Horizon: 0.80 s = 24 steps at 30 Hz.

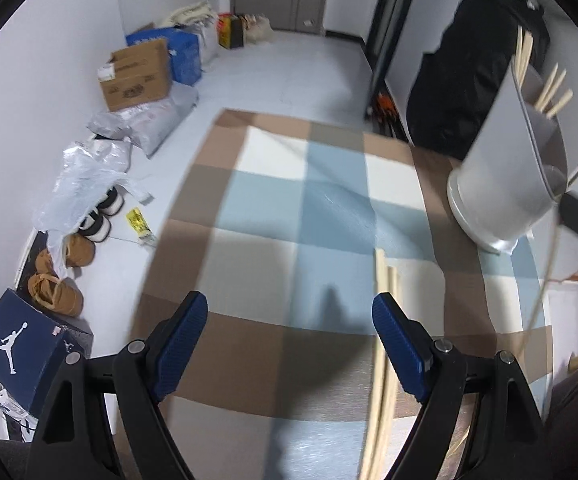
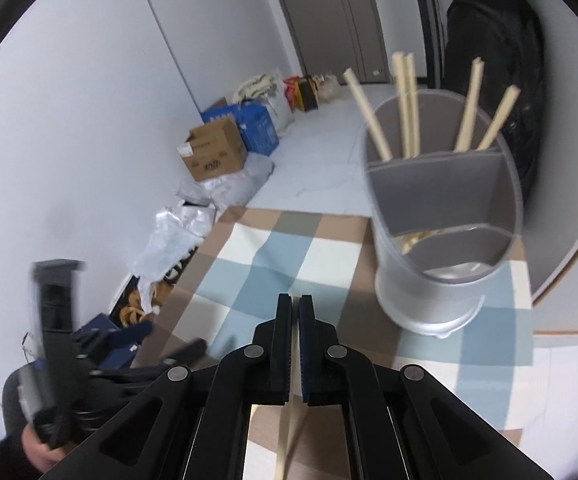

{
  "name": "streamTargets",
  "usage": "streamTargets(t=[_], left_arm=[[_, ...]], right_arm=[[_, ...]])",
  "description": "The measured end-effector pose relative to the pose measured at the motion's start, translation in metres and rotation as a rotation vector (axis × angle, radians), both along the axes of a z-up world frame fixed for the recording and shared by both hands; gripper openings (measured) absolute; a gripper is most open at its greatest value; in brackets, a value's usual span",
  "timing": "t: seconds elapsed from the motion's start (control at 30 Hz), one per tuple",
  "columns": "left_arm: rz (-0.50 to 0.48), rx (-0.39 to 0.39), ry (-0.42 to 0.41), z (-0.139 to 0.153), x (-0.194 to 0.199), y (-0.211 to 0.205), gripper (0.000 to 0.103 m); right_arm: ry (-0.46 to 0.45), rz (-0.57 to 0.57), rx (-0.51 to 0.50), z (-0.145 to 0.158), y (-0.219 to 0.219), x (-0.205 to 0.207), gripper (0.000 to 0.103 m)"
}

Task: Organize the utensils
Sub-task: 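Lift the stick with the right gripper while the left gripper grasps a stick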

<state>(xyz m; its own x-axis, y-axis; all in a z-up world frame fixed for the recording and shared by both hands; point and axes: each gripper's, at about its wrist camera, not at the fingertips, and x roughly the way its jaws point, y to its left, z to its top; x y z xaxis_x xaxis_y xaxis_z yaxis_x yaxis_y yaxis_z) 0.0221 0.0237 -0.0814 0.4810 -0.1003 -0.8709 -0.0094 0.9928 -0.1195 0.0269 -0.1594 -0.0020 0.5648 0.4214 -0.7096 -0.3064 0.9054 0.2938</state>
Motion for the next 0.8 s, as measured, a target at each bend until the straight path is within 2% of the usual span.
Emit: streamTargets(t=[0.17,0.33,0.47,0.57,0.6,0.63,0.8], left_arm=[[0.003,-0.035,0.059,-0.007,0.012,-0.009,0.081],[0.0,-0.028,0.096,-0.013,0.022,-0.02,0.081],[-0.013,0.003,0.11,-0.017,0.027,-0.029,0.081],[-0.027,0.065,0.108,-0.019,0.032,-0.037,0.081],[-0.036,0.072,0.117,-0.021,0.035,-0.038,0.078],[-0.039,0.068,0.125,-0.023,0.038,-0.038,0.07],[-0.048,0.076,0.138,-0.026,0.043,-0.038,0.064]], right_arm=[[-0.03,-0.016,0.064,0.005,-0.024,-0.008,0.002],[-0.049,-0.024,0.129,0.009,-0.039,-0.013,0.002],[-0.066,-0.018,0.152,0.013,-0.049,-0.017,0.002],[-0.077,-0.019,0.165,0.015,-0.055,-0.021,0.002],[-0.08,-0.02,0.167,0.016,-0.057,-0.022,0.002],[-0.087,-0.023,0.172,0.017,-0.059,-0.023,0.002],[-0.101,-0.039,0.189,0.021,-0.073,-0.026,0.002]])
